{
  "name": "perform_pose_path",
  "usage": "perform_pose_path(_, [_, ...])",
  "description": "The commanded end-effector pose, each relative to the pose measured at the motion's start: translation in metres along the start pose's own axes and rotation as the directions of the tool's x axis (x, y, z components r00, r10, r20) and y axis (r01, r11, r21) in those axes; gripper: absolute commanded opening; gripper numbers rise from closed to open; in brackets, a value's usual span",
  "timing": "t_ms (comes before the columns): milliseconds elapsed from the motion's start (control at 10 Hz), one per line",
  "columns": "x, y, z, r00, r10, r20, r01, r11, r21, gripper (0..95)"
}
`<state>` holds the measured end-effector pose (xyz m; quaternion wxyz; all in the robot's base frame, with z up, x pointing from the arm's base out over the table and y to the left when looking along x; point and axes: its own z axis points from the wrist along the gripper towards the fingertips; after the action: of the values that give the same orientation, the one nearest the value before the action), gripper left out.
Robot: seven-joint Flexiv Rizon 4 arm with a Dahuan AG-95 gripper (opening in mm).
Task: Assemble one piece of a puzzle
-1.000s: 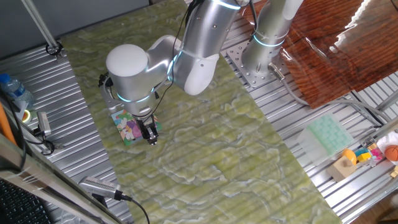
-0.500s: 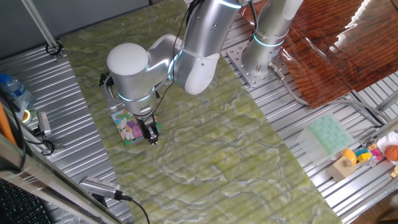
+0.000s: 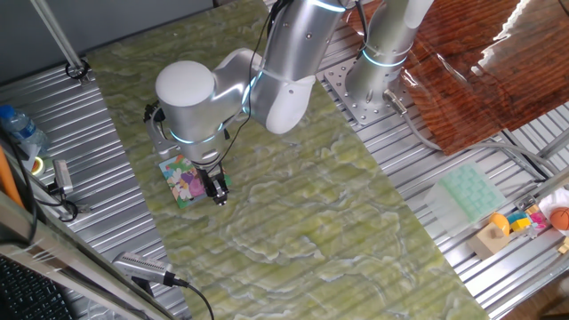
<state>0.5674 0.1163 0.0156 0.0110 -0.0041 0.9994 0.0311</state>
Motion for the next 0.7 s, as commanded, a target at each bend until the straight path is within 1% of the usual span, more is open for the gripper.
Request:
perform_pose_path(100, [-0.0004,0.0004,0.0002,1.0,0.0,-0.001,0.0,1.0,-0.001,38.0])
perform_pose_path(300, [0.0,0.0015,0.0004,1.0,0.002,0.0,-0.002,1.0,-0.006,38.0])
perform_pose_path(700, [0.001,0.0032,0.0011,1.0,0.004,0.0,-0.004,1.0,-0.004,38.0])
